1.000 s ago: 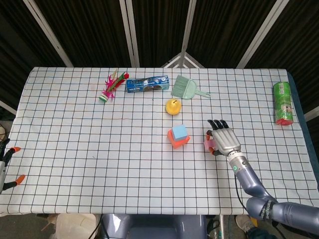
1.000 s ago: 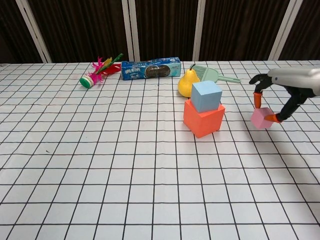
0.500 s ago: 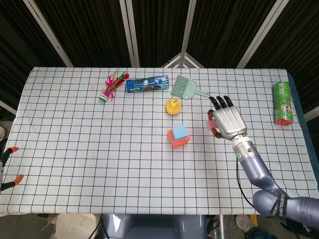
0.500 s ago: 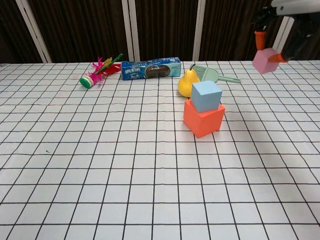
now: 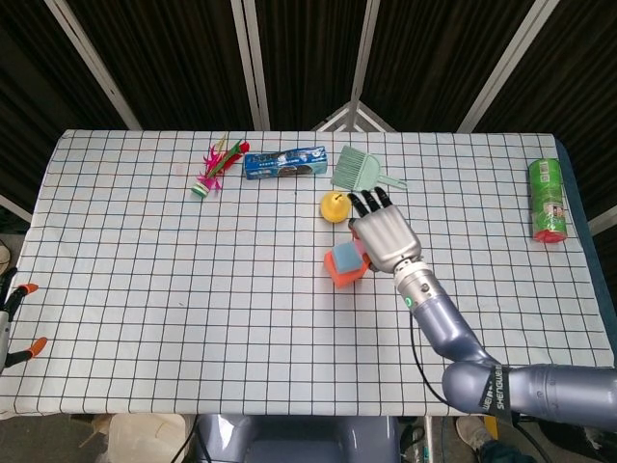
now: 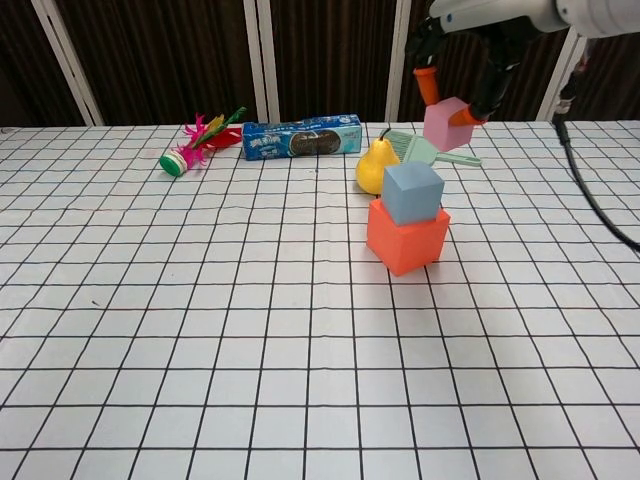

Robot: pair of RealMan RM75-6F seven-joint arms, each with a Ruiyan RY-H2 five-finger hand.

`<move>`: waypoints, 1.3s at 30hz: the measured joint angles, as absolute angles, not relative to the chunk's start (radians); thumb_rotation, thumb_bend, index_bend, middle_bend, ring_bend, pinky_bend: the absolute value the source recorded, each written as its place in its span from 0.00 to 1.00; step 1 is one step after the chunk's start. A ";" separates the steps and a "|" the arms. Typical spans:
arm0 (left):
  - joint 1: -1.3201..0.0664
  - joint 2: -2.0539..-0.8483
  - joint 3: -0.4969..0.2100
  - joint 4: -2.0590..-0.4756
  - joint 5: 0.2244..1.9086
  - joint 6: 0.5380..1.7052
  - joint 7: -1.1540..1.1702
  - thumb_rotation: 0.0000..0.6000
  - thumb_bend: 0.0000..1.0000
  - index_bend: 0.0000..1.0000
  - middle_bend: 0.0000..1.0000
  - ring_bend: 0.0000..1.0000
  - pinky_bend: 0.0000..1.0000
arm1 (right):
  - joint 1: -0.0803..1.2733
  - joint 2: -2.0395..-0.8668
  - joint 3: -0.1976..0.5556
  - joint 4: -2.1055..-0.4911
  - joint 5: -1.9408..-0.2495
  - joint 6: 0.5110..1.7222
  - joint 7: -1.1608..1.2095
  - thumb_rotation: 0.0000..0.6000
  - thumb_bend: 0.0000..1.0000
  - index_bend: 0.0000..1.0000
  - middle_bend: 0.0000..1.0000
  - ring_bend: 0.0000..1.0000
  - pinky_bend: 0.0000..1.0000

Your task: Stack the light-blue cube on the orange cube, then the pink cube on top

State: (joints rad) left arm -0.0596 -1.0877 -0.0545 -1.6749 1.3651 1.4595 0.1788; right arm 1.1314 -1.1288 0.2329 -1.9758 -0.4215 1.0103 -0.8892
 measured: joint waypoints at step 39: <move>-0.046 -1.079 -0.061 -1.675 1.366 1.483 0.164 1.00 0.21 0.22 0.03 0.00 0.02 | 1.285 -1.218 0.168 -1.879 -0.281 0.981 -0.845 1.00 0.44 0.47 0.07 0.03 0.00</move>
State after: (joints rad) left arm -0.0457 -1.0794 -0.0605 -1.6752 1.3657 1.4829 0.1643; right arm 1.2853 -1.2177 0.1683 -1.8788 -0.2808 0.9806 -0.8455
